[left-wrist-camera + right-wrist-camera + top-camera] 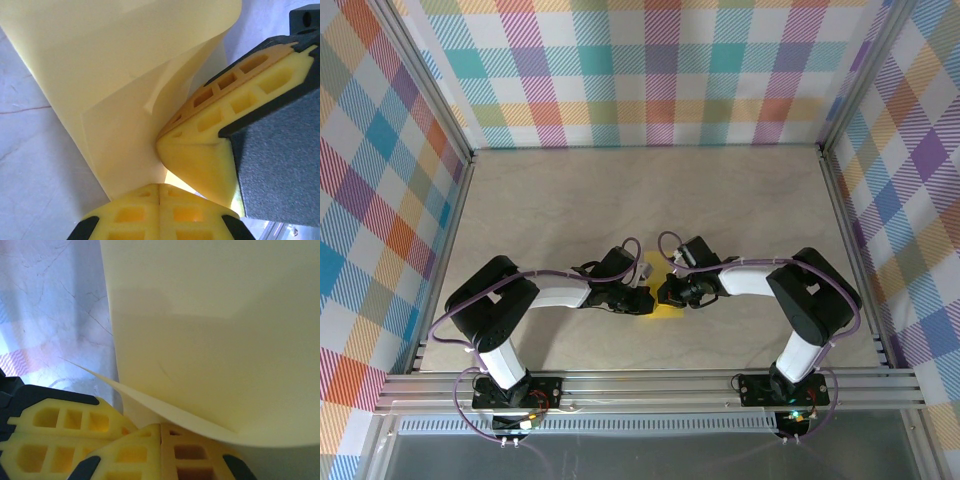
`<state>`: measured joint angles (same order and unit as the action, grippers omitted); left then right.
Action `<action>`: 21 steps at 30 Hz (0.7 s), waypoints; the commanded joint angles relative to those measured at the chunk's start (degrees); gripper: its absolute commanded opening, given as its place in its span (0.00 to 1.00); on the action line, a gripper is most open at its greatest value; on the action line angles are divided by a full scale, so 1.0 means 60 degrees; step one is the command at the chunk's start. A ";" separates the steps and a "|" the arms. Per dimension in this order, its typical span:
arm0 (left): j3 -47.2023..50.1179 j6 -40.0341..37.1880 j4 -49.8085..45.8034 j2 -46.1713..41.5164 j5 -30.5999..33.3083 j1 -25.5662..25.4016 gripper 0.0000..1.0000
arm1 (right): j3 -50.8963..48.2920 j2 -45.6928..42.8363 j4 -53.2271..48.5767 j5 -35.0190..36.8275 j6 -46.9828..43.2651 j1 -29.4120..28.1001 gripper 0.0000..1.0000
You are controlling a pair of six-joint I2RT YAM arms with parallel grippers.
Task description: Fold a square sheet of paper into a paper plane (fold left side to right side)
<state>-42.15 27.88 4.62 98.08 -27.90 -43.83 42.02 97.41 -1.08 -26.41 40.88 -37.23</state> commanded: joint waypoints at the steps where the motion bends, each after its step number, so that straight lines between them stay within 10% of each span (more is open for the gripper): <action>1: 0.0201 0.0021 -0.1133 0.0227 0.0684 -0.0096 0.00 | 0.0224 0.0129 -0.0620 0.0650 -0.0379 -0.0022 0.00; 21: 0.0573 0.0169 -0.0976 0.0155 0.0738 -0.0092 0.00 | 0.0583 0.0334 -0.1134 0.0771 -0.1142 0.1067 0.00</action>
<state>-41.52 28.77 5.37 97.86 -27.79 -43.86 44.71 98.17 -5.65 -25.56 36.21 -33.17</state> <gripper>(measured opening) 0.062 0.055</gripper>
